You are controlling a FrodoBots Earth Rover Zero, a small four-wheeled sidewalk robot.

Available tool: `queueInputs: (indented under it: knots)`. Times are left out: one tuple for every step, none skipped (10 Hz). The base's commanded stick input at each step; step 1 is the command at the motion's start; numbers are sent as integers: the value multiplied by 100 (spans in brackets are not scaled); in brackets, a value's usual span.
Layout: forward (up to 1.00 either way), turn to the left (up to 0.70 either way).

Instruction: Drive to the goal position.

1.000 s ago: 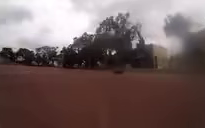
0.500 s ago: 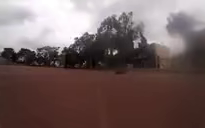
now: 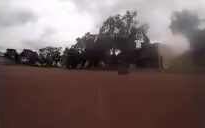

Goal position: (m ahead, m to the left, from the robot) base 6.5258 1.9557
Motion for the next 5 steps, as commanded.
queueInputs:
  knots:
    - [100, 0]
    - [100, 0]
    - [100, 0]
    - [100, 0]
    - [100, 0]
